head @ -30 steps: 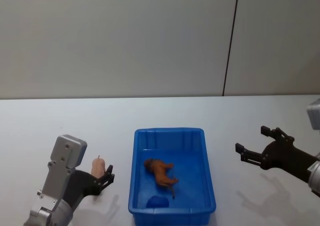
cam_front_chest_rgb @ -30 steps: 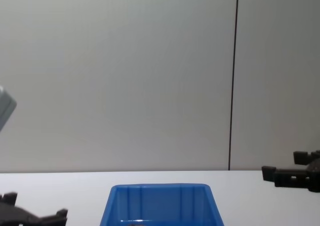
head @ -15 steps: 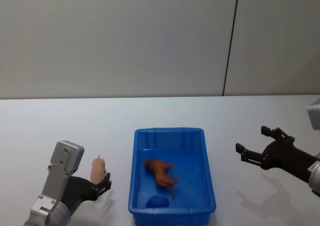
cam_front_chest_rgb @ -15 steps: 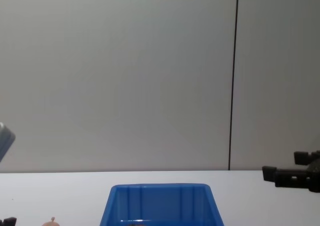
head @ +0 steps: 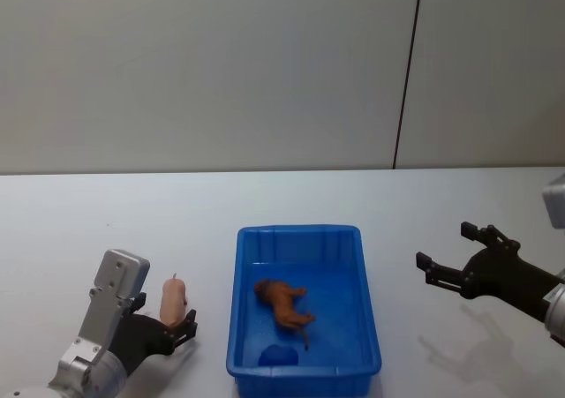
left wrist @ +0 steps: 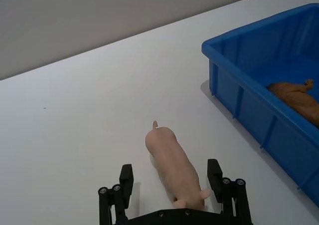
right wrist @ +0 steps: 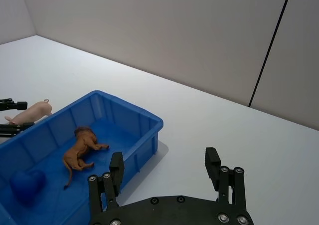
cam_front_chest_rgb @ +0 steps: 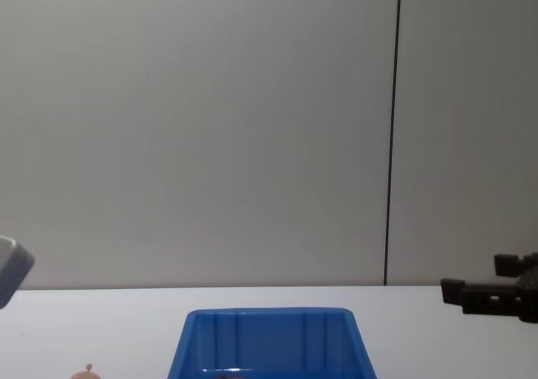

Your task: Pick up the two dolls from the table and place them into the box.

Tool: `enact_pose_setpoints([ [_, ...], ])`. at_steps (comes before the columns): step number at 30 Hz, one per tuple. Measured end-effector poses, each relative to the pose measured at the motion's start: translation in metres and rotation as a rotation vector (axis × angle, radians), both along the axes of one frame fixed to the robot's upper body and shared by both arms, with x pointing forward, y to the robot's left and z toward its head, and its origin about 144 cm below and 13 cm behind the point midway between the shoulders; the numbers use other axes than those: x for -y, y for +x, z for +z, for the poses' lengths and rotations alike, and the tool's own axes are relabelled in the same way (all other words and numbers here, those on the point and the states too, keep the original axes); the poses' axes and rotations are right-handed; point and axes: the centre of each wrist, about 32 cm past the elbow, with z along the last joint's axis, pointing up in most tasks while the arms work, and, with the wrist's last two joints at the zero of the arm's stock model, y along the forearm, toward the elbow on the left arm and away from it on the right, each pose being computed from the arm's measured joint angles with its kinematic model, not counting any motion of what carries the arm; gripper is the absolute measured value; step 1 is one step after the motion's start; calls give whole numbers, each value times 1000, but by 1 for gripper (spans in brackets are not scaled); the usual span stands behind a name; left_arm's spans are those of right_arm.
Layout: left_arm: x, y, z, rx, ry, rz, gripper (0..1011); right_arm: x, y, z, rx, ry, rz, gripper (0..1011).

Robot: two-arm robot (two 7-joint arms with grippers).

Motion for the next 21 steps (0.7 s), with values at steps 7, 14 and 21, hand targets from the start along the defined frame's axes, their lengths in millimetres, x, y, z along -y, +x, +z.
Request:
enact_pose_setpoints([
  [7, -4, 6, -8, -11, -11, -8, 796, 0, 0, 0, 0, 0, 0, 1001],
  [14, -7, 9, -13, -20, -20, -14, 589, 0, 0, 0, 0, 0, 0, 1001],
  [21, -7, 11, -14, -20, -24, -18, 398, 0, 0, 0, 0, 0, 0, 1001],
])
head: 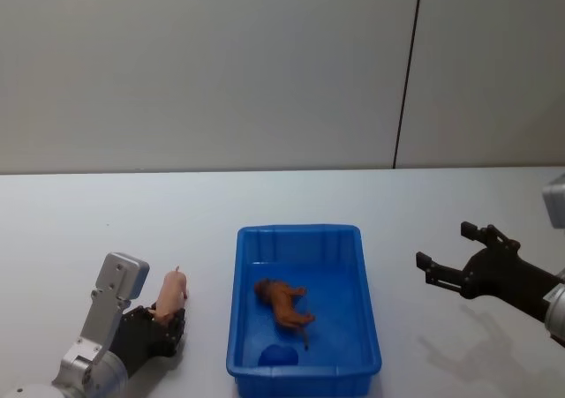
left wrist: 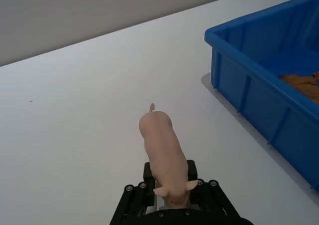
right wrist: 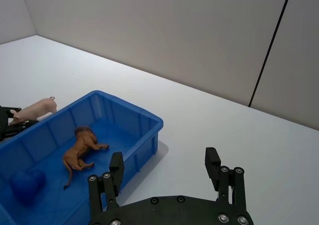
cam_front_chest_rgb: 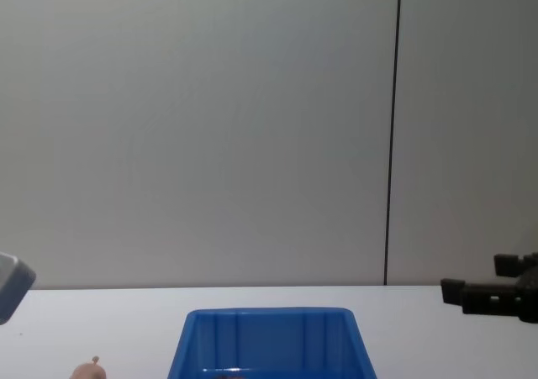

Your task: Pick up the two dolls from the table and place them into the box.

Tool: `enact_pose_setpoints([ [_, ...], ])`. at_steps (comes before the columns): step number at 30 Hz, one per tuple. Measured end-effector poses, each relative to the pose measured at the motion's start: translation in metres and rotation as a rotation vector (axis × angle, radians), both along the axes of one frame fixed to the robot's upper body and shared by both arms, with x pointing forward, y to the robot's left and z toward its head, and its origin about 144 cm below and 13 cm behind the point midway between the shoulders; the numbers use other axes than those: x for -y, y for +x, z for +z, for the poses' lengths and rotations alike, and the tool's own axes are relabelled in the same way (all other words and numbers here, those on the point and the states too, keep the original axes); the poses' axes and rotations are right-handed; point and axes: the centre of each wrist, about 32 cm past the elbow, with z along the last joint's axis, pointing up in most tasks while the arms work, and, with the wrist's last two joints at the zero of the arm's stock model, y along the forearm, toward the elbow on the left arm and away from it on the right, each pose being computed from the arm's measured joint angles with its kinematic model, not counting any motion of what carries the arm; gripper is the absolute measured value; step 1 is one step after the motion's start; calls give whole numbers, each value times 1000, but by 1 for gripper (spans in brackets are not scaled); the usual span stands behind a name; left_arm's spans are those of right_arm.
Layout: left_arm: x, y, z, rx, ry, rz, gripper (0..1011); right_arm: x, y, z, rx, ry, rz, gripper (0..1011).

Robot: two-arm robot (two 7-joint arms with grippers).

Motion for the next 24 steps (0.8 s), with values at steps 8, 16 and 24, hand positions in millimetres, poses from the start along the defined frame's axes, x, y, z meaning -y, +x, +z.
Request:
enact_pose_setpoints([
  [8, 3, 4, 5, 31, -1, -12, 355, 0, 0, 0, 0, 0, 0, 1001],
  [16, 10, 13, 21, 106, 1, -49, 355, 0, 0, 0, 0, 0, 0, 1001],
  [24, 25, 27, 46, 213, 1, -113, 355, 0, 0, 0, 0, 0, 0, 1001],
])
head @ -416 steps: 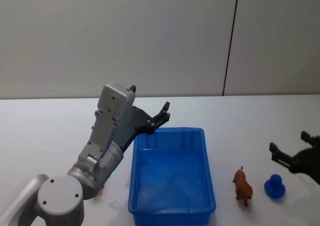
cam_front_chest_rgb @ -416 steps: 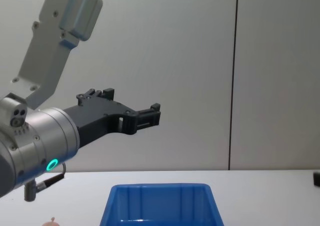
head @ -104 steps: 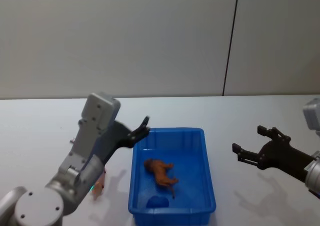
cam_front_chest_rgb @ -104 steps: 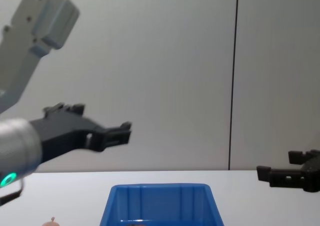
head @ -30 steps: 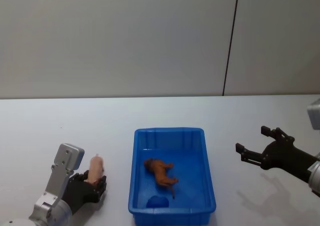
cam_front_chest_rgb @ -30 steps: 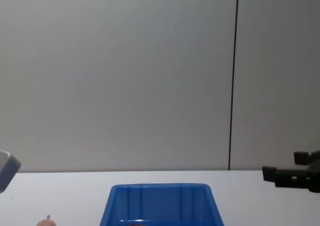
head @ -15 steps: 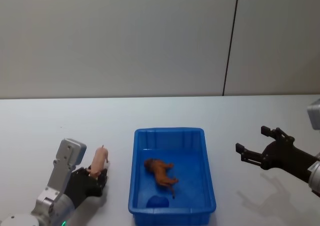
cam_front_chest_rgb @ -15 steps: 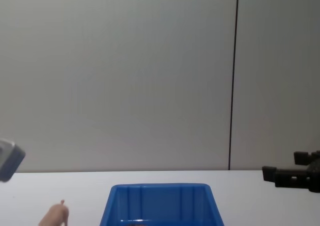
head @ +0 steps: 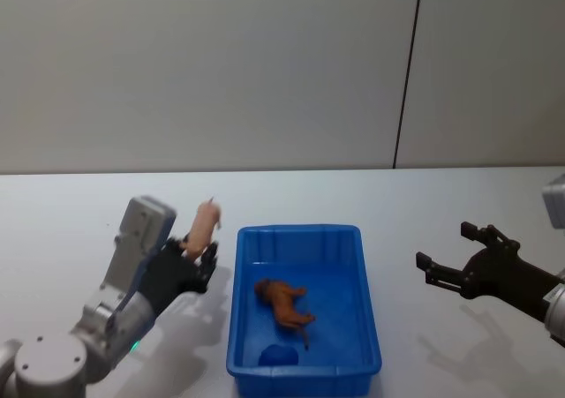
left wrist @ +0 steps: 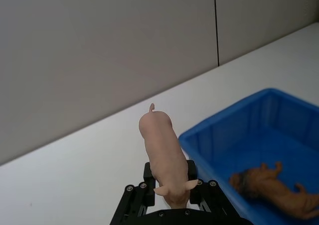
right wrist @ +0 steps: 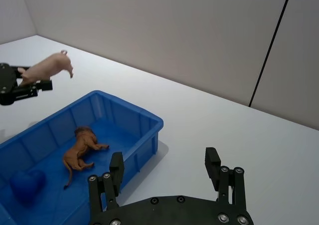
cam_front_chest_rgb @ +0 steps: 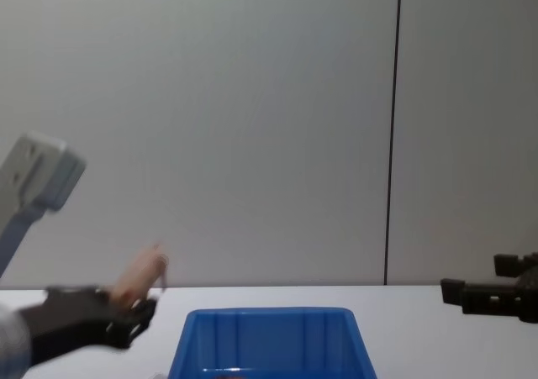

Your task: Pick up the two dolls from the table and place them into the box.

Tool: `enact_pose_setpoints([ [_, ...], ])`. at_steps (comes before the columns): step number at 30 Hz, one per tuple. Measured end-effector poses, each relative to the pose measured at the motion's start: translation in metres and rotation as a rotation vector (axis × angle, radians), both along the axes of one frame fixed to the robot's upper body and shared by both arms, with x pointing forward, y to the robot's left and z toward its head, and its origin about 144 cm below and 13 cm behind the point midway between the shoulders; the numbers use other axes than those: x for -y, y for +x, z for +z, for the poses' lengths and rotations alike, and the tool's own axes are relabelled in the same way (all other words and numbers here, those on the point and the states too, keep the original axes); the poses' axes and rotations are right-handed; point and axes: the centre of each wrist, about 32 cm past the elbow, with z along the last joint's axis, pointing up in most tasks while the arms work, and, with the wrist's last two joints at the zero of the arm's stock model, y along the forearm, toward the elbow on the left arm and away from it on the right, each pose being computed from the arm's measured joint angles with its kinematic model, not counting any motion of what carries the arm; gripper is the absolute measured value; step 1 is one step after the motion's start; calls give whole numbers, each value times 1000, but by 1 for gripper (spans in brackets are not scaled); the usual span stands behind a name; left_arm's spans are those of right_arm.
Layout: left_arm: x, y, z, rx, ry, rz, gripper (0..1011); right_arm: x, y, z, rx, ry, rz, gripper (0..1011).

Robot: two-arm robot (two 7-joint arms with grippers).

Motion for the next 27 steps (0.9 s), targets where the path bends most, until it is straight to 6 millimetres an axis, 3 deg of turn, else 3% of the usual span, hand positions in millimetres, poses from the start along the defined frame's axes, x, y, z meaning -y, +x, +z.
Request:
enact_pose_setpoints([
  [9, 28, 16, 27, 103, -20, -111, 358, 0, 0, 0, 0, 0, 0, 1001],
  [18, 57, 25, 41, 159, -62, -208, 642, 0, 0, 0, 0, 0, 0, 1001],
  [27, 70, 27, 49, 199, -80, -250, 903, 0, 0, 0, 0, 0, 0, 1001],
])
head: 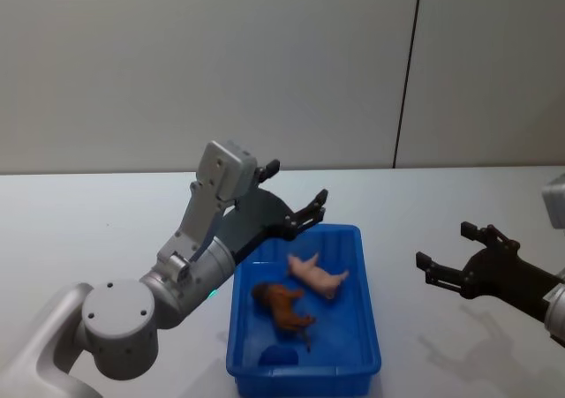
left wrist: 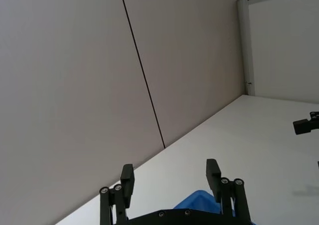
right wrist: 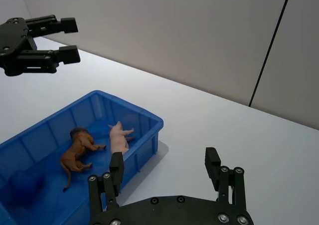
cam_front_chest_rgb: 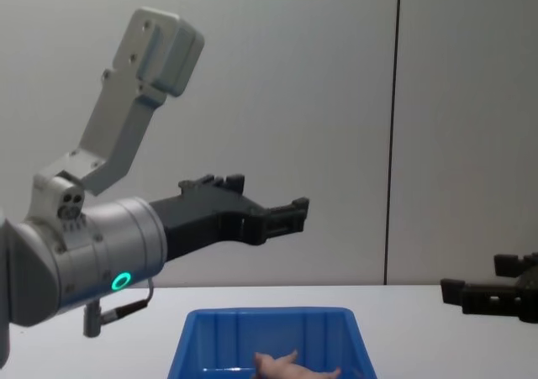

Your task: Pick up the two dolls from the table and place them into the box.

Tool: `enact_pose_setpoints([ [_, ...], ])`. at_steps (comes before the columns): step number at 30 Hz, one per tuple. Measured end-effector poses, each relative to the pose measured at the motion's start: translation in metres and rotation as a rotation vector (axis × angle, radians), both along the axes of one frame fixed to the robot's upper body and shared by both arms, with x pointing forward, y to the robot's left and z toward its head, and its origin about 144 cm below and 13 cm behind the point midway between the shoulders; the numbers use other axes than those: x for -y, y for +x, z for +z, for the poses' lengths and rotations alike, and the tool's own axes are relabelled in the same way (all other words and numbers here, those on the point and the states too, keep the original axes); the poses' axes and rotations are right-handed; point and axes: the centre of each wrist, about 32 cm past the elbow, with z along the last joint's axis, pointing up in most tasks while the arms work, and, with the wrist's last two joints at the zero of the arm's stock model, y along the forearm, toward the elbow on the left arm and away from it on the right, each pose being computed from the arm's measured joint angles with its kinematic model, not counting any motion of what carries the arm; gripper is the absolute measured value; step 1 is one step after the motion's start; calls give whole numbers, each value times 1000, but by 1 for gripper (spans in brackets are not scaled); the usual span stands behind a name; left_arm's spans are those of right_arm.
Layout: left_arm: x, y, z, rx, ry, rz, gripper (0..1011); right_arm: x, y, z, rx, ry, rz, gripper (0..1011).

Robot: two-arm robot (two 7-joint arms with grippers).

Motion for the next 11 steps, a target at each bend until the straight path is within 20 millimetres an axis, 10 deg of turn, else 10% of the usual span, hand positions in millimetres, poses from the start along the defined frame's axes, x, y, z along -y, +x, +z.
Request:
enact_pose_setpoints([
  [11, 5, -2, 7, 34, -12, -15, 1001, 0, 0, 0, 0, 0, 0, 1001],
])
